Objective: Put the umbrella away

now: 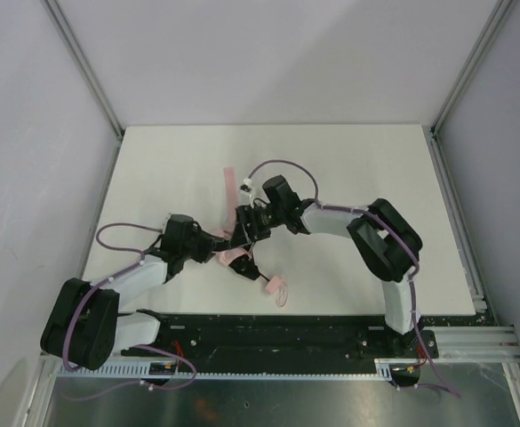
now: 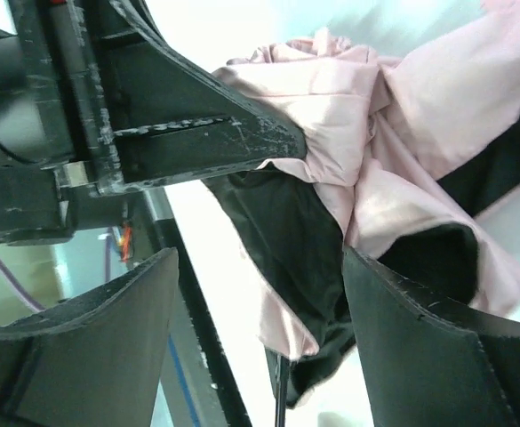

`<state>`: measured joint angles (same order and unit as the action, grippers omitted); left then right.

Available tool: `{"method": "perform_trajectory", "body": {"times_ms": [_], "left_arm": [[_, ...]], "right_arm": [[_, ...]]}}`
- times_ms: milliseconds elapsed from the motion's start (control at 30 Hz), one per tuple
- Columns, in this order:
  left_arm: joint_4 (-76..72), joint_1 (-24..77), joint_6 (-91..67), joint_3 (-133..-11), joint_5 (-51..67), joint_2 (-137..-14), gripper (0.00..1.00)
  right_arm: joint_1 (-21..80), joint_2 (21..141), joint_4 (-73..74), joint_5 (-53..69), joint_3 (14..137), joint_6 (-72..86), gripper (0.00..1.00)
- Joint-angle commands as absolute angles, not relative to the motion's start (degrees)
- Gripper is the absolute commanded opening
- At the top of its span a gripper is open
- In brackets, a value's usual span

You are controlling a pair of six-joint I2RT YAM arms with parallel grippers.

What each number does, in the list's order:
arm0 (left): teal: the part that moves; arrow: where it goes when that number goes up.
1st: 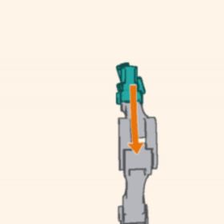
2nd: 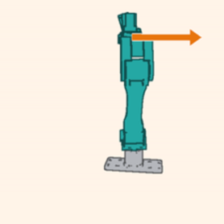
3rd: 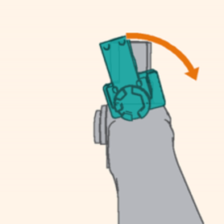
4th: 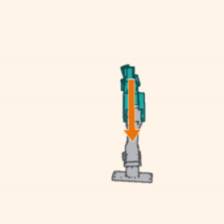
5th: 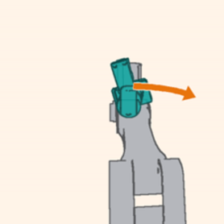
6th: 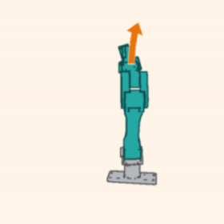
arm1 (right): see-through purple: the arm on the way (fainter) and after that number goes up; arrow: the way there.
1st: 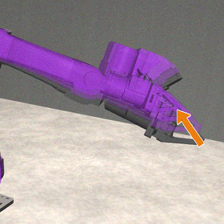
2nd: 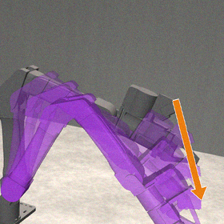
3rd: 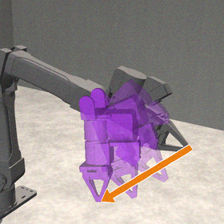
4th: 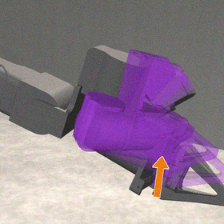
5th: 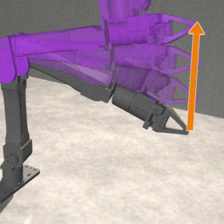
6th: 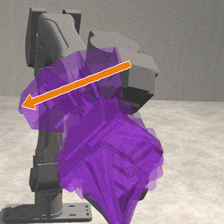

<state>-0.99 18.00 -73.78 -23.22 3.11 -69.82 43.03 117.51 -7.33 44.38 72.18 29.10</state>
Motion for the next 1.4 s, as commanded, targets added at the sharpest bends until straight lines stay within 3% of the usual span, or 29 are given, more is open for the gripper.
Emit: {"method": "perform_trajectory", "body": {"times_ms": [0,333,733,933,1100,1200,1367], "left_arm": [[3.87,17.97,-69.29,-21.1,-1.22,-69.01,0.13],[3.87,17.95,-69.52,-20.7,-0.46,-69.2,0.13],[3.87,17.88,-70.48,-21.42,2.09,-69.32,0.13],[3.88,17.9,-70.1,-22.1,2.7,-69.15,0.17],[3.87,17.84,-68.35,-23.49,3.78,-69.14,0.43],[3.91,17.89,-67.67,-24.16,4.34,-70.01,0.62],[4.18,17.94,-67.75,-24.21,5.99,-71.79,0.8]], "right_arm": [[44.92,108.4,3.94,29.81,74.96,14.47,0.79],[62.13,108.8,2.19,-12.16,74.64,-1.57,0.8],[68.01,120.54,-6.88,-31.45,72.73,-8.04,0.69],[66.32,120.79,-6.26,-28.4,69.84,-5.25,0.34],[62.64,116.94,-7.42,-14.59,66.11,-1.76,0.11],[59.47,114.66,-8.67,-4.33,64.59,1.77,0.02],[53.73,113.17,-11.14,14.11,63.81,8.23,0.0]]}}
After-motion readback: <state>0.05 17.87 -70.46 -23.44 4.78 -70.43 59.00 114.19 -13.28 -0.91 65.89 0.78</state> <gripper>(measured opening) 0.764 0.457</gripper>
